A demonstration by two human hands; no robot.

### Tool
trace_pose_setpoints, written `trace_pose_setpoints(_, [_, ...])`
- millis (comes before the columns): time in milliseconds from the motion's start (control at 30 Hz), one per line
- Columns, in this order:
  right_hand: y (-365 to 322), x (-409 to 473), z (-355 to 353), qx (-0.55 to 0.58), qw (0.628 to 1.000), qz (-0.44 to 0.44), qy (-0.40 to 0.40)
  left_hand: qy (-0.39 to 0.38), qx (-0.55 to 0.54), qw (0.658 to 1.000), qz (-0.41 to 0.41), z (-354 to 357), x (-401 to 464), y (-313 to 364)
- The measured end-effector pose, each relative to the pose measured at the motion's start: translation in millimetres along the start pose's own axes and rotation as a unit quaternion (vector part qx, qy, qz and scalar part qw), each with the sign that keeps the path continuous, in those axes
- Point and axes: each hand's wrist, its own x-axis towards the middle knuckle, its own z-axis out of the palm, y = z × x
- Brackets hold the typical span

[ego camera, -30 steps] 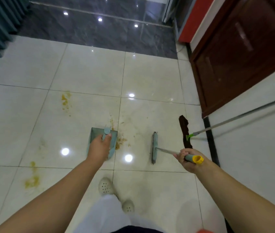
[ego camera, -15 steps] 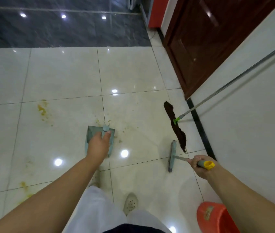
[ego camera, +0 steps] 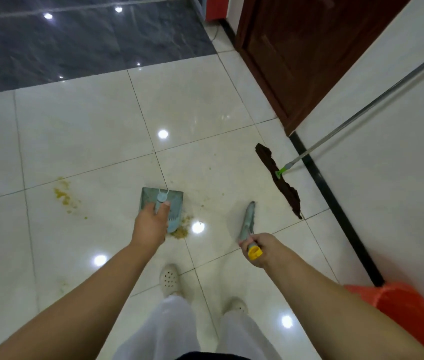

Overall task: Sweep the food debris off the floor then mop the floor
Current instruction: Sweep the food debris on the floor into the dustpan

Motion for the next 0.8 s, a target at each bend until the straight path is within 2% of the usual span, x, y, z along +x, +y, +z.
trace_pose_setpoints(167, [41, -20, 78, 0.002, 0.998, 0.025, -0.061, 0.002, 0.026, 1.0, -0.004, -39, 38, -1])
trace_pose_setpoints(400, [75, -33, 155, -0.041, 0.993, 0.057, -0.099, 0.018, 0.025, 0.999, -0.01, -78, 65, -1])
trace_pose_setpoints(633, [76, -53, 176, -0.107, 0.985, 0.066, -0.119, 0.043, 0.033, 0.998, -0.014, -94, 82, 3])
trace_pose_setpoints(800, [59, -70, 163, -0.1, 0.987, 0.059, -0.109, 0.056, 0.03, 0.998, -0.008, -94, 91, 12])
